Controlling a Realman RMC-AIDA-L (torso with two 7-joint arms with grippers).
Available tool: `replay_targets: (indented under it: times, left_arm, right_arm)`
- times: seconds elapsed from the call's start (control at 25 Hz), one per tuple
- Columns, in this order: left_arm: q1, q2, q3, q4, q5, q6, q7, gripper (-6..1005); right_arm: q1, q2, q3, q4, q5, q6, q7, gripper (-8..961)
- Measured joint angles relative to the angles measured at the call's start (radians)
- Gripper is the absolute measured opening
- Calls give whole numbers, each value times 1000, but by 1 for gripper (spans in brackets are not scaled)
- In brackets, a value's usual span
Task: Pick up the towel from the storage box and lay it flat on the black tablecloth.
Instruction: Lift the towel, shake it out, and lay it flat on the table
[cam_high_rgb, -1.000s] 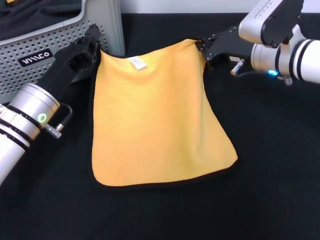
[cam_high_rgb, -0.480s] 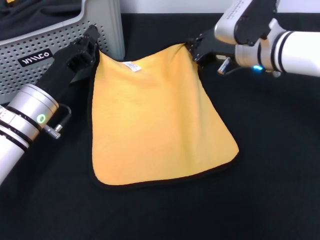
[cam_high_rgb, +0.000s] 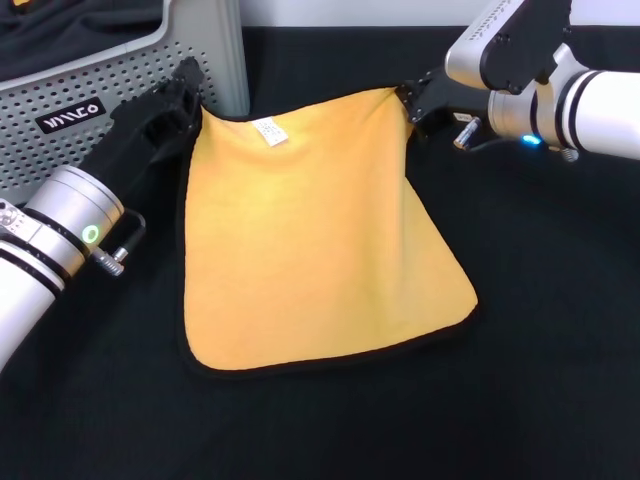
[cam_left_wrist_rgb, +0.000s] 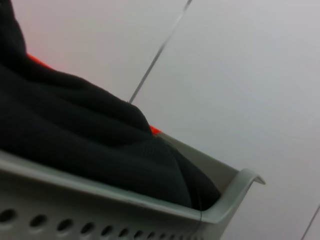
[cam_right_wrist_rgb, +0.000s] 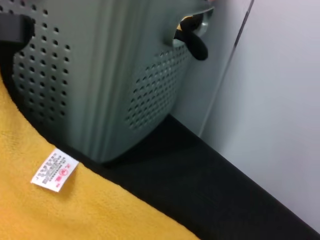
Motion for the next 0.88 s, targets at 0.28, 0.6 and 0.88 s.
replay_targets:
  times: [0.28, 0.6, 0.88]
  left_arm:
    - [-6, 0, 3, 0, 5, -4, 33, 16]
    - [-16, 0, 4, -19, 6, -4, 82, 16]
    - [-29, 0, 4, -38, 6, -26, 139, 16]
  right_arm:
    - [3, 0, -4, -8, -4, -7, -7, 54]
    - [38, 0, -8, -4, -7, -38, -17, 57]
    - [57, 0, -9, 27, -8, -42, -22, 60]
